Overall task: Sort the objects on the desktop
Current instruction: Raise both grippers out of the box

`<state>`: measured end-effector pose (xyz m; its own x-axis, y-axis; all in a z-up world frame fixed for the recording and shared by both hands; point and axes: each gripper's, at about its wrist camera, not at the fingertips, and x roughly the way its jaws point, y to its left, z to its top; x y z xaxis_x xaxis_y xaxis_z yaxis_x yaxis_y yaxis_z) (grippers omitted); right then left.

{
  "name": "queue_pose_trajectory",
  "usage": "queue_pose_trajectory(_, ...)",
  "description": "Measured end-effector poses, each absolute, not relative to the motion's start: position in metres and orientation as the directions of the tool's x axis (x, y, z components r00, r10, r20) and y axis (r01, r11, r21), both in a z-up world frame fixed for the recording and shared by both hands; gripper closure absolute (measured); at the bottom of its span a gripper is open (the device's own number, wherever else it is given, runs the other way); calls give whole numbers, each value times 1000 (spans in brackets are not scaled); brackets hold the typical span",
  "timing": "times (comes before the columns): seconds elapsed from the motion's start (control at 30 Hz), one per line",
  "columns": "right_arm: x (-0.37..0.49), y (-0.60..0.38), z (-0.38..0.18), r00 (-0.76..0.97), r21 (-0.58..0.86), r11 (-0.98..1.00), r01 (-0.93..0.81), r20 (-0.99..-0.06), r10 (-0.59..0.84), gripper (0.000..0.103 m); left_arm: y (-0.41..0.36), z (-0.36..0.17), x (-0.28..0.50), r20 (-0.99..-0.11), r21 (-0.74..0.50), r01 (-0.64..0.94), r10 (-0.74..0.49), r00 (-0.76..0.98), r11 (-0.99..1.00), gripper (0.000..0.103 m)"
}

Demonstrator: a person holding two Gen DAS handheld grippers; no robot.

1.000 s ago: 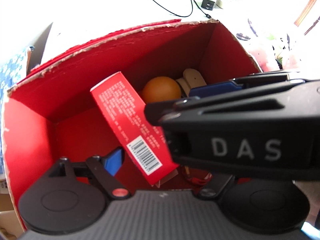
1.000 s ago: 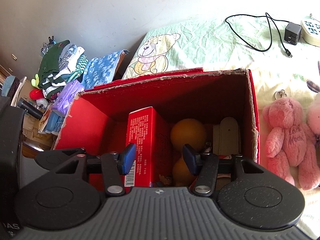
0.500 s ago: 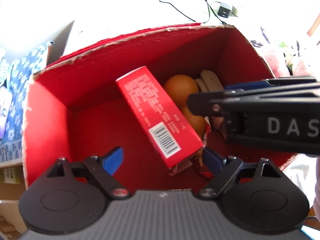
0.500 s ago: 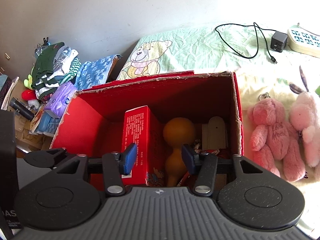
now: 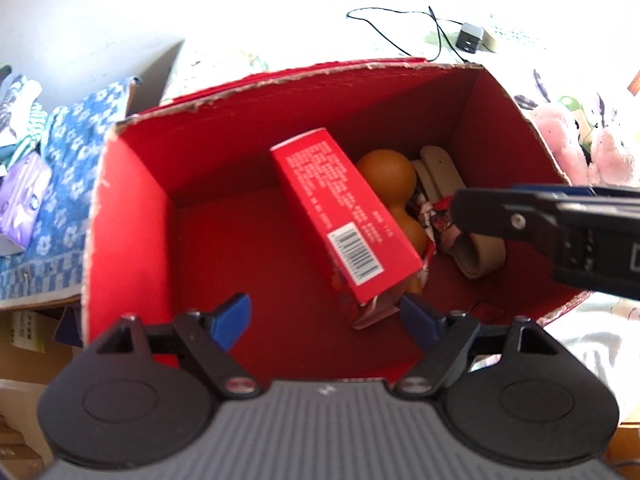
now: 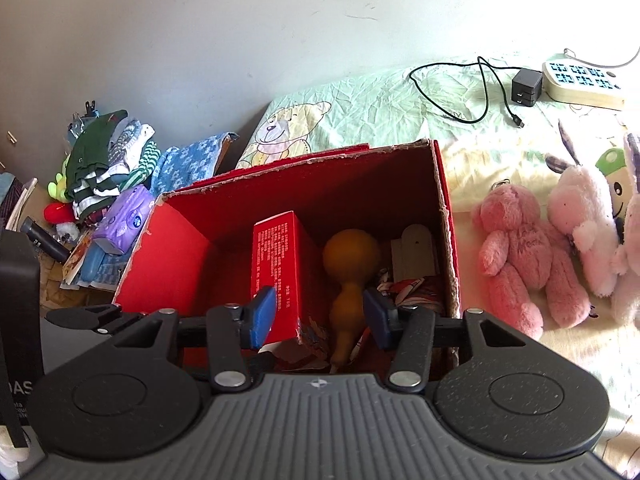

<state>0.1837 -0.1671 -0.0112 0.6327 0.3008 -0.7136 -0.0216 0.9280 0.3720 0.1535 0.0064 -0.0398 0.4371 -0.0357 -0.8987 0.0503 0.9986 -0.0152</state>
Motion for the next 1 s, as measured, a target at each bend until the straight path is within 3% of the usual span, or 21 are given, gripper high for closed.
queue_pose_trajectory(0.43,158,-162,-6,677,299,951,-76,-685,269,47,9,-23,129,-871,21,-87,61,487,996,16)
queue_pose_trajectory(0.83,129,-188,5,646,358,917,-173,-661,380,44,-5,2,98,-847,32,-208,137,514,978,15)
queue_pose_trajectory(1.0,121,-199,0,623,405,895,-185,-656,426,44,-2,2,81,-852,21,-265,156,499,964,19)
